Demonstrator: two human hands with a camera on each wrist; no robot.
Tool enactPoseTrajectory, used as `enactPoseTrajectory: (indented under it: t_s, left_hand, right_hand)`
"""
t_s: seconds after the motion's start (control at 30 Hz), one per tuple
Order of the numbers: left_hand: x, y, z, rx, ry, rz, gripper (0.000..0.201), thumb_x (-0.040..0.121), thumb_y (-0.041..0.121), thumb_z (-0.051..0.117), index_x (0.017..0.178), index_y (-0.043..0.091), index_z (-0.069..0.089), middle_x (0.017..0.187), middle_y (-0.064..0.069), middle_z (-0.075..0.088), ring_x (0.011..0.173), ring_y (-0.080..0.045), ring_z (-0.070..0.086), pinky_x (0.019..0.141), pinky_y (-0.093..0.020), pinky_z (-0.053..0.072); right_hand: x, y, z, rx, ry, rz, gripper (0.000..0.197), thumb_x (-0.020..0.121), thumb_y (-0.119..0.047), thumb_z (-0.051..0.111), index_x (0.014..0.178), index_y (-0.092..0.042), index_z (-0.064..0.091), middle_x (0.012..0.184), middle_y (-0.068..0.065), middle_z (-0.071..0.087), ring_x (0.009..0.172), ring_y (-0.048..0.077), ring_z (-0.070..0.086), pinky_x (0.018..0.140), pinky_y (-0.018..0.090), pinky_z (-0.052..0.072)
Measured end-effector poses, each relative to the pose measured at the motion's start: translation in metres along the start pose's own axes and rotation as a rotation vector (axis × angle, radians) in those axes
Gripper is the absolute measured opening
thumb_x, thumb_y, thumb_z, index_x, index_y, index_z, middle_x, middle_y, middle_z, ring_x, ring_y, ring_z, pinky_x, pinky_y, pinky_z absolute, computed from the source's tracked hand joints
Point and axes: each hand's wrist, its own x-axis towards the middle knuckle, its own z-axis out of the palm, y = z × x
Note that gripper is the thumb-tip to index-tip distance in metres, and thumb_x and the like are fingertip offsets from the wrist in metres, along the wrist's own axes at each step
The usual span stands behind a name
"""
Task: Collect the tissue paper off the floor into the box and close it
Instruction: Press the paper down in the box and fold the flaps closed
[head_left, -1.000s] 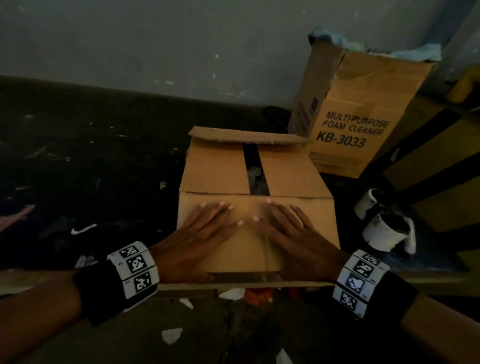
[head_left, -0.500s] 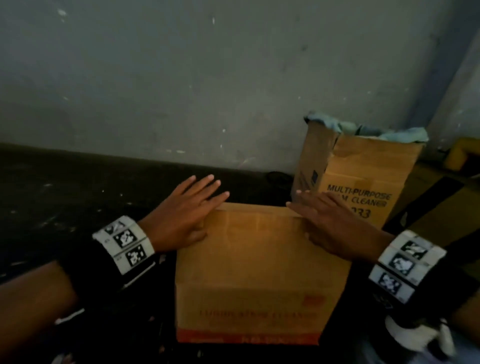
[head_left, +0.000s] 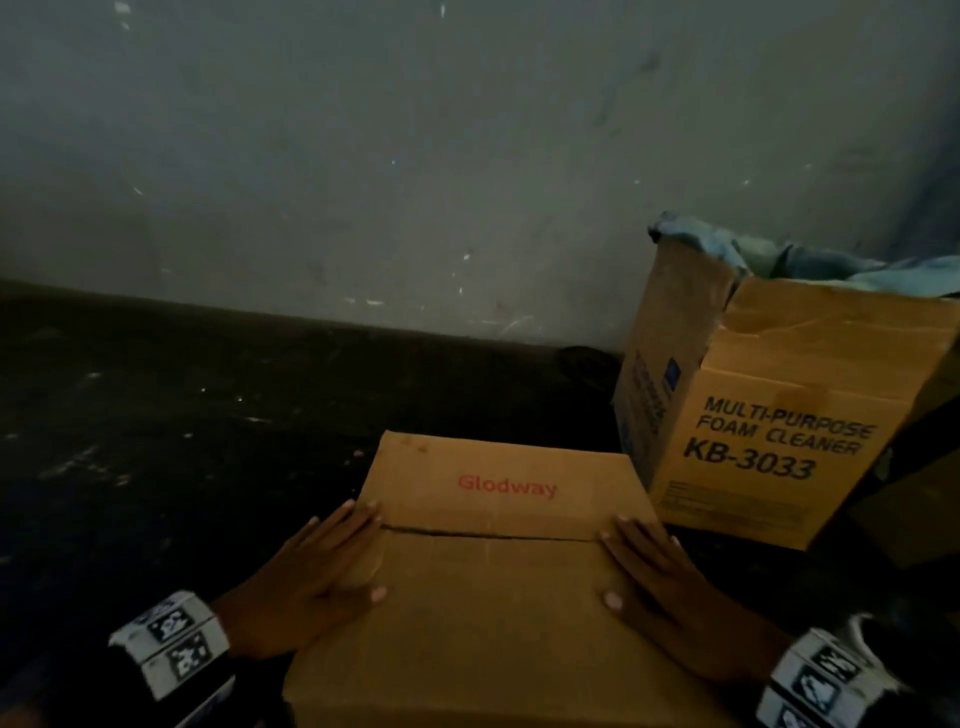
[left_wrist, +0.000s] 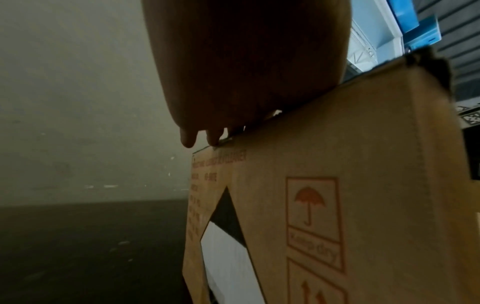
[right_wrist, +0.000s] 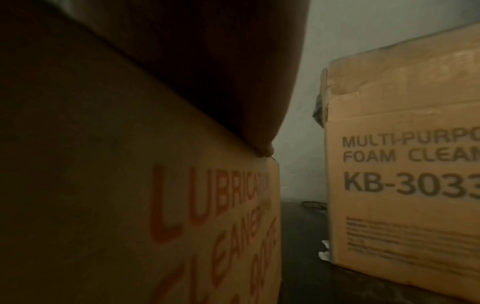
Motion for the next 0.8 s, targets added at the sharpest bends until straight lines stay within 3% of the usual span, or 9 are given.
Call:
enactPoseTrajectory:
  t_s: [0.17, 0.3, 0.5, 0.57, 0.67, 0.8]
  left_hand:
    - [0.006, -0.024, -0.013, -0.016, -0.004, 0.002, 0.101, 0.055, 0.095, 0.005, 0.139, 0.043, -0.01, 0.147, 0.026, -0.02, 0.137, 0.001, -0.022, 0.114, -0.032, -0.012]
    - [0.01, -0.052, -0.03, -0.024, 0.005, -0.061, 0.098, 0.057, 0.095, 0.006, 0.139, 0.044, -0.009, 0.149, 0.025, -0.018, 0.139, -0.002, -0.019, 0.115, -0.033, -0.01]
    - [0.024, -0.09, -0.059, 0.002, -0.003, -0.167, 0.113, 0.046, 0.098, 0.001, 0.141, 0.039, -0.01, 0.149, 0.022, -0.014, 0.142, -0.01, -0.012, 0.117, -0.046, -0.004]
    - [0.028, -0.102, -0.069, 0.004, -0.017, -0.202, 0.113, 0.05, 0.097, 0.003, 0.144, 0.036, -0.009, 0.149, 0.022, -0.013, 0.142, -0.011, -0.011, 0.116, -0.046, -0.004]
    - [0.034, -0.114, -0.075, 0.034, -0.009, -0.221, 0.097, 0.066, 0.085, 0.011, 0.145, 0.033, -0.01, 0.155, 0.013, -0.012, 0.143, -0.013, -0.008, 0.117, -0.045, -0.003]
    - [0.035, -0.117, -0.08, -0.019, 0.033, -0.184, 0.12, 0.046, 0.098, 0.003, 0.146, 0.032, -0.006, 0.155, 0.015, -0.008, 0.143, -0.013, -0.006, 0.117, -0.045, 0.0]
  right_hand:
    - [0.028, -0.009, -0.001, 0.022, 0.029, -0.051, 0.112, 0.051, -0.094, -0.007, 0.147, -0.036, -0.007, 0.151, -0.015, -0.026, 0.137, 0.01, -0.03, 0.112, 0.032, -0.018]
    - [0.063, -0.03, -0.006, 0.059, 0.052, -0.059, 0.112, 0.054, -0.091, -0.006, 0.149, -0.031, -0.004, 0.157, -0.007, -0.02, 0.142, 0.013, -0.024, 0.115, 0.035, -0.017]
    - [0.119, -0.062, -0.013, 0.038, 0.077, -0.032, 0.135, 0.033, -0.096, -0.019, 0.149, -0.029, -0.002, 0.159, -0.002, -0.016, 0.145, 0.019, -0.018, 0.117, 0.04, -0.011]
    - [0.132, -0.071, -0.013, 0.025, 0.097, -0.005, 0.136, 0.032, -0.095, -0.021, 0.149, -0.03, -0.001, 0.159, -0.003, -0.014, 0.146, 0.02, -0.016, 0.117, 0.04, -0.01]
    - [0.137, -0.081, -0.011, 0.027, 0.101, 0.013, 0.131, 0.036, -0.093, -0.017, 0.149, -0.029, -0.001, 0.159, -0.004, -0.013, 0.146, 0.019, -0.015, 0.118, 0.042, -0.008]
    - [0.135, -0.088, -0.02, 0.07, 0.069, 0.072, 0.125, 0.041, -0.094, -0.009, 0.149, -0.031, -0.001, 0.159, -0.005, -0.013, 0.146, 0.018, -0.016, 0.119, 0.043, -0.006]
